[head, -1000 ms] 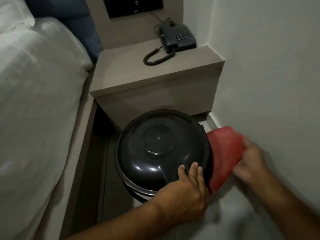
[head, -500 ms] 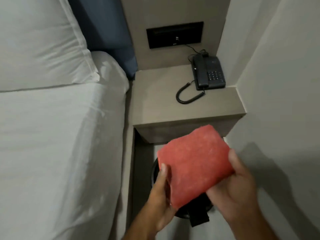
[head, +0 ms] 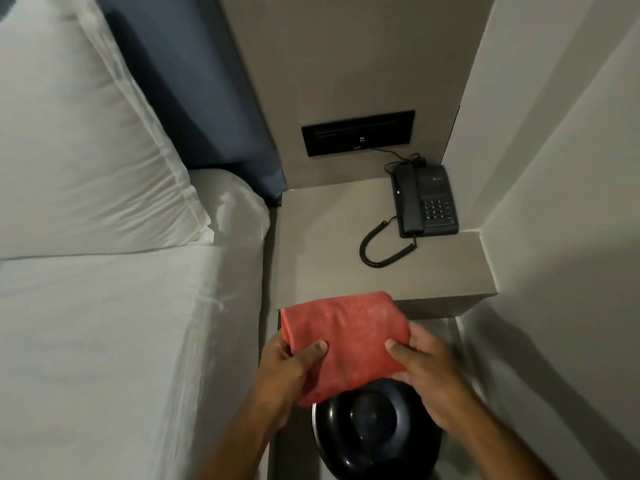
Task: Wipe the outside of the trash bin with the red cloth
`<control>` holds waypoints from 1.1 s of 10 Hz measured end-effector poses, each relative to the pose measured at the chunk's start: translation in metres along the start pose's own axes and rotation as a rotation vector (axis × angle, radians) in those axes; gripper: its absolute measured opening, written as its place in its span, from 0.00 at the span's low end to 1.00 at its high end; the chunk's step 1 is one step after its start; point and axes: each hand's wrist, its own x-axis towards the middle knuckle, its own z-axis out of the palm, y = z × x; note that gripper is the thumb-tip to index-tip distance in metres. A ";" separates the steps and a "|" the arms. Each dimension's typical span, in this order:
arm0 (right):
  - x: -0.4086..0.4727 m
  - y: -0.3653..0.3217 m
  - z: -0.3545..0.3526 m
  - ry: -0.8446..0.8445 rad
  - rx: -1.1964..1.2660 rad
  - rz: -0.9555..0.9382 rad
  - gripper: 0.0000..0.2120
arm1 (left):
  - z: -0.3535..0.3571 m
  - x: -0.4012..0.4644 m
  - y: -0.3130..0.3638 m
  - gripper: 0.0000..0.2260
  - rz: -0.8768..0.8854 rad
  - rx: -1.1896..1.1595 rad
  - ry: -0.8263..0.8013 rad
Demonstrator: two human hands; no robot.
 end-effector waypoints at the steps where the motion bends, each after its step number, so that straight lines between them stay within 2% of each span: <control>1: 0.052 -0.008 0.010 0.083 -0.137 0.001 0.12 | 0.001 0.049 0.015 0.17 -0.062 0.113 0.072; 2: 0.106 -0.010 0.027 0.157 -0.252 -0.025 0.19 | 0.005 0.102 0.027 0.15 -0.029 0.181 0.188; 3: 0.151 -0.007 0.046 0.234 -0.443 -0.082 0.24 | 0.000 0.148 0.033 0.15 -0.026 0.160 0.190; 4: 0.188 0.002 0.062 0.223 -0.530 -0.068 0.25 | -0.005 0.188 0.032 0.22 -0.066 0.098 0.160; 5: 0.209 0.016 0.068 0.168 -0.547 0.010 0.25 | -0.011 0.213 0.023 0.24 -0.106 0.117 0.201; 6: 0.207 0.027 0.069 0.155 -0.581 0.096 0.32 | -0.021 0.225 0.014 0.22 -0.115 0.171 0.230; 7: 0.194 0.029 0.067 0.097 -0.692 0.118 0.33 | -0.029 0.223 0.014 0.21 -0.083 0.311 0.240; 8: 0.174 0.005 0.070 0.035 -0.957 0.132 0.25 | -0.030 0.200 0.034 0.25 0.094 0.556 0.228; 9: 0.146 -0.045 0.085 -0.065 -1.213 0.080 0.21 | -0.027 0.161 0.077 0.23 0.363 0.829 0.187; 10: 0.099 -0.134 0.109 -0.051 -1.416 -0.100 0.22 | -0.026 0.101 0.156 0.19 0.720 0.996 0.199; 11: 0.045 -0.228 0.127 0.051 -1.536 -0.325 0.21 | -0.033 0.036 0.242 0.21 1.019 1.179 0.307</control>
